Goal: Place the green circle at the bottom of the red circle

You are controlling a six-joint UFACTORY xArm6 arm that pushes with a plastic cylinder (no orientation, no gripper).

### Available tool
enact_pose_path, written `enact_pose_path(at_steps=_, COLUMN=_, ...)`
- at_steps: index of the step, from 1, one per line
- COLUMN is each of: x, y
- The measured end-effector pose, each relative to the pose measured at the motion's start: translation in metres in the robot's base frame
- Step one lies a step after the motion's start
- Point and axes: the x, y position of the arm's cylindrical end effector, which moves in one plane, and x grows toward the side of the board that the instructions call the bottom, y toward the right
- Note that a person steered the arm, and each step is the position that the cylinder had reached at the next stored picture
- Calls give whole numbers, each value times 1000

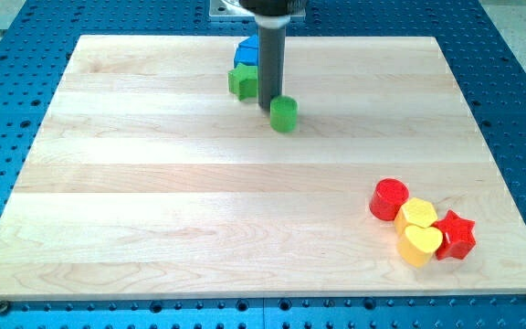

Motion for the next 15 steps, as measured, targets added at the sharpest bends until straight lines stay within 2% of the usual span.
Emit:
enact_pose_path(at_steps=1, x=57, y=0)
enact_pose_path(at_steps=2, x=99, y=34)
enact_pose_path(at_steps=3, x=89, y=2)
enact_pose_path(at_steps=5, x=43, y=33)
enact_pose_path(at_steps=7, x=92, y=121)
enact_pose_path(at_steps=9, x=118, y=121)
enact_pose_path(at_steps=10, x=108, y=74)
enact_pose_path(at_steps=11, x=141, y=74)
enact_pose_path(at_steps=12, x=153, y=73)
enact_pose_path(at_steps=13, x=169, y=41)
enact_pose_path(at_steps=14, x=191, y=34)
enact_pose_path(at_steps=15, x=192, y=82)
